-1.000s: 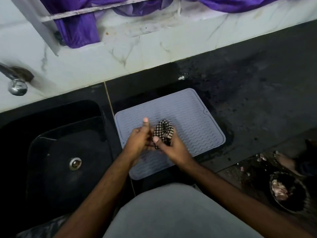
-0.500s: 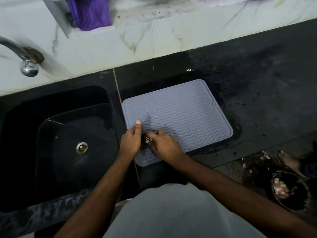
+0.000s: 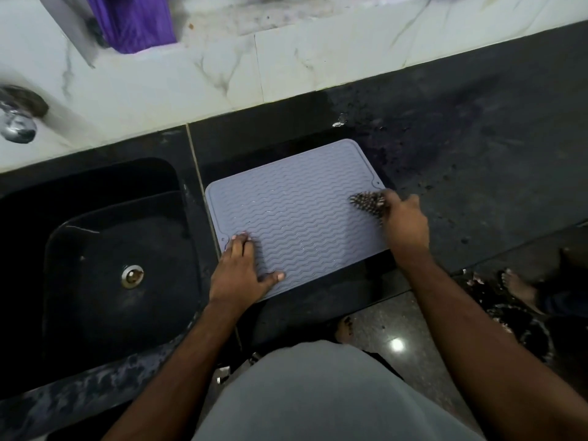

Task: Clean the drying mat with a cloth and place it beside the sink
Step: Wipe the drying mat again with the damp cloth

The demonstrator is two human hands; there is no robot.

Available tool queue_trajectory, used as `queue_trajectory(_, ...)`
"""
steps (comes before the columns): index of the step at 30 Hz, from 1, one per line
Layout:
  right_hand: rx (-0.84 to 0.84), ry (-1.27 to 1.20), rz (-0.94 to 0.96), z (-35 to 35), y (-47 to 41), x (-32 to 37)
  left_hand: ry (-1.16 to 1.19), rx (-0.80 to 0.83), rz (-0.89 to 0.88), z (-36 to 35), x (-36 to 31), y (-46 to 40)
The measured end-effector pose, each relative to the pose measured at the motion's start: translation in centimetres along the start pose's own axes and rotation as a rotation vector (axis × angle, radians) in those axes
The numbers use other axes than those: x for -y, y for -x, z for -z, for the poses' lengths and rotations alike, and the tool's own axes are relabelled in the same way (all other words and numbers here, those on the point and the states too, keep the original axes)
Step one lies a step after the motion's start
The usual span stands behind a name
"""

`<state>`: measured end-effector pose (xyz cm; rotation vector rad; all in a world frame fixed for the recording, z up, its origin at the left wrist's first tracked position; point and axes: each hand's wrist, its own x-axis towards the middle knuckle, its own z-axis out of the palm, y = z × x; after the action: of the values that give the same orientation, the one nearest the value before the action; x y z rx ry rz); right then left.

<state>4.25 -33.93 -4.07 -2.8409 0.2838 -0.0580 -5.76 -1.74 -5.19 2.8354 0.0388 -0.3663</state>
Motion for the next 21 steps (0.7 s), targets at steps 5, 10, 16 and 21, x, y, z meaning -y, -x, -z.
queue_trajectory(5,0.003,-0.092,0.123,1.4,1.6,2.9,0.038,0.014,0.009,-0.1,-0.2,0.0)
queue_trajectory(10,0.307,-0.374,0.298,-1.8,8.8,10.0,0.025,0.057,-0.026,-0.3,0.3,-0.3)
queue_trajectory(16,0.381,-0.294,0.331,-3.5,10.5,9.4,0.096,0.071,-0.008,-0.4,0.7,-0.5)
queue_trajectory(21,0.200,-0.104,0.228,-0.9,7.7,4.4,0.113,0.067,-0.013,-0.3,0.7,-0.3)
